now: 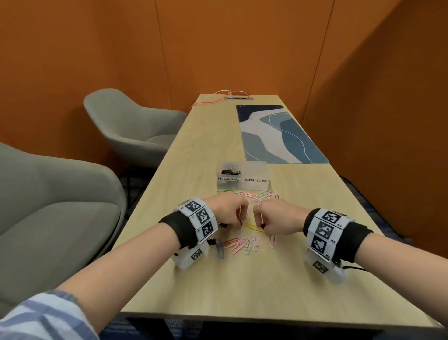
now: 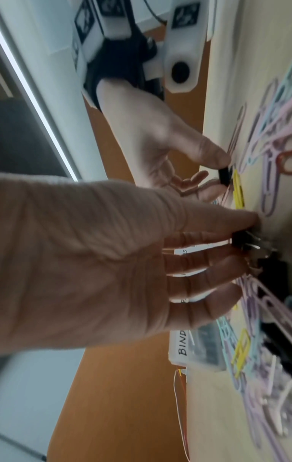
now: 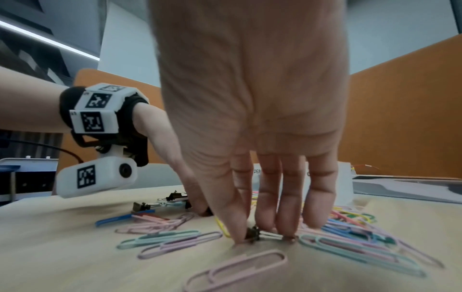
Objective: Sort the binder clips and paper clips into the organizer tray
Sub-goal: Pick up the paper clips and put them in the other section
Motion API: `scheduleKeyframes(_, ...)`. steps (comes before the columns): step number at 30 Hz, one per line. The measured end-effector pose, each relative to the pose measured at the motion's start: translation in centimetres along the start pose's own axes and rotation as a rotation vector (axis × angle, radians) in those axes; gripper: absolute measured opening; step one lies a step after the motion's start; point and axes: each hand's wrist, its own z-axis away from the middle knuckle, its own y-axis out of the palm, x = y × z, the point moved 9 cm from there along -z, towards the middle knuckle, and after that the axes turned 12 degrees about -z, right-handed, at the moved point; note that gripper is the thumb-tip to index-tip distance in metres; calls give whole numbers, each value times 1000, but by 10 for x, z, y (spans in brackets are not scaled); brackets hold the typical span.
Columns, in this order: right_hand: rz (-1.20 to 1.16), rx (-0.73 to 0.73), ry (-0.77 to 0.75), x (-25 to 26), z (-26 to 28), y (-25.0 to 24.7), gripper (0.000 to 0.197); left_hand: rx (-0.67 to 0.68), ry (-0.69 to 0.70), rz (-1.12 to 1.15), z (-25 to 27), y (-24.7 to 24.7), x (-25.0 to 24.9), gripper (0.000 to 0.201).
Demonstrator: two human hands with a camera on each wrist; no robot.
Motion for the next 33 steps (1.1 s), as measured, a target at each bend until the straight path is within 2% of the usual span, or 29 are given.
scheduleKeyframes(3, -73, -71, -31, 4, -4, -12, 11, -28, -24, 34, 6, -8, 9, 22)
scheduleKeyframes(5, -83, -91, -42, 7, -7, -18, 12, -71, -60, 79, 13, -20, 20, 23)
scheduleKeyframes(10, -116, -132, -78, 19, -16, -25, 13, -127, -163, 213, 34, -32, 59, 11)
scheduleKeyframes(13, -136, -110, -133, 41, -21, -22, 18, -72, -214, 218, 45, -20, 74, 12)
scheduleKeyframes(16, -121, -60, -164, 61, -27, -11, 22, -7, -239, 147, 53, -9, 79, 27)
scheduleKeyframes(19, -156, 39, -74, 56, -38, 6, 28, 59, -272, 93, 58, 2, 82, 35)
scheduleKeyframes(21, -186, 83, -21, 49, -42, 14, 31, 84, -291, 58, 58, 8, 84, 30)
scheduleKeyframes(24, -191, 73, -17, 46, -45, 18, 33, 93, -282, -8, 60, 13, 84, 38)
scheduleKeyframes(27, -179, -7, -62, 48, -48, 16, 33, 89, -204, -18, 57, 15, 74, 44)
scheduleKeyframes(29, -175, -64, -96, 53, -48, 12, 30, 88, -182, -24, 53, 17, 69, 41)
scheduleKeyframes(33, -138, -82, -134, 64, -50, 9, 27, 83, -164, -48, 48, 18, 65, 35)
